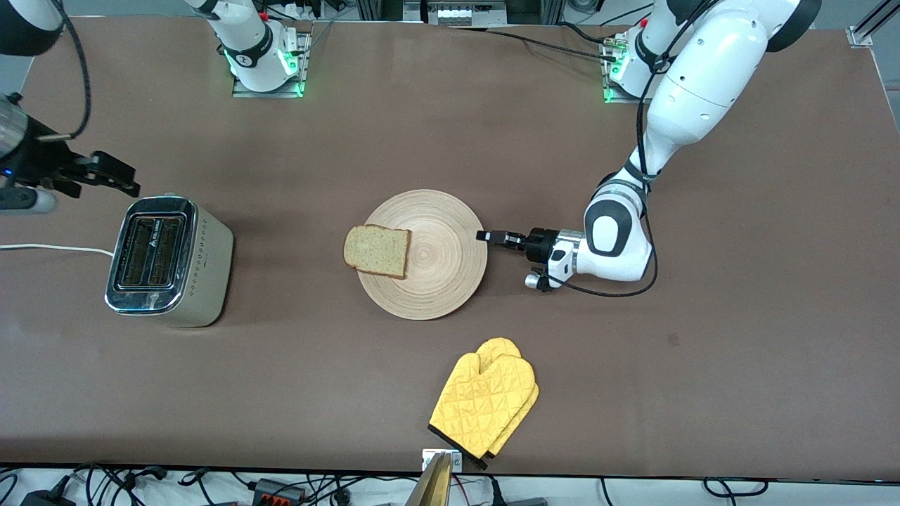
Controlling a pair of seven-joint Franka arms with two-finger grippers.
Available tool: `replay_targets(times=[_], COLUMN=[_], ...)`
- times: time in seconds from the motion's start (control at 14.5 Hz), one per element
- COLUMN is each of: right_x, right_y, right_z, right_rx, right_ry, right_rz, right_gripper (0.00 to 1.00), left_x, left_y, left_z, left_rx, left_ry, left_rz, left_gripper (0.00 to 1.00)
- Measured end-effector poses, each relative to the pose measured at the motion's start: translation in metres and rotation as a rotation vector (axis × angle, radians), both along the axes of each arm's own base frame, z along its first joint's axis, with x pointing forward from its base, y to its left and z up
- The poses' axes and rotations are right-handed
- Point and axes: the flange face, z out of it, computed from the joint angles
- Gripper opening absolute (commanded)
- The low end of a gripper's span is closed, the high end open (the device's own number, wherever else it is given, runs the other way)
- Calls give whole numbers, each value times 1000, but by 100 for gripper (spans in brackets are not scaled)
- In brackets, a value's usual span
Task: Move plate and put bread in toaster
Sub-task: 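Withdraw the left gripper while the right gripper reaches the bread slice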
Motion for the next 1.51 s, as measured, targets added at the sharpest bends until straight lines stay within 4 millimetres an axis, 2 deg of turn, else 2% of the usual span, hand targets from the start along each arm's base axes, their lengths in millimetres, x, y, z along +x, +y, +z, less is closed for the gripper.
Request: replay_targets(times=[0.14,0.34,0.55,0.76,0.96,1.17,1.38,1.51], right_x=[7,14,22,29,28,27,18,5], right_y=[25,45,69,92,116,150,184,200], right_z=[-18,-39,-63,-94,-109,-130,-174,-199], right_rx=[-2,-5,28,97,97,87,93,93], right_ry=[21,46,62,99,123,131,105,115], right_rz=[18,34,55,57,17,-28,-55,-73], right_gripper=[100,100,100,100,100,100,100,100], left_x=[0,3,17,44,64,82,104,111], left_y=[0,6,36,94,174,250,304,320], left_z=[-1,-1,-2,15,35,63,112,151], left_rx=[0,5,27,16,7,87,226,333], left_ry=[1,-1,-17,-43,-43,-67,-103,-91], left_rz=[1,10,27,-39,-99,-160,-244,-305], left_gripper=[32,46,50,50,50,50,50,50])
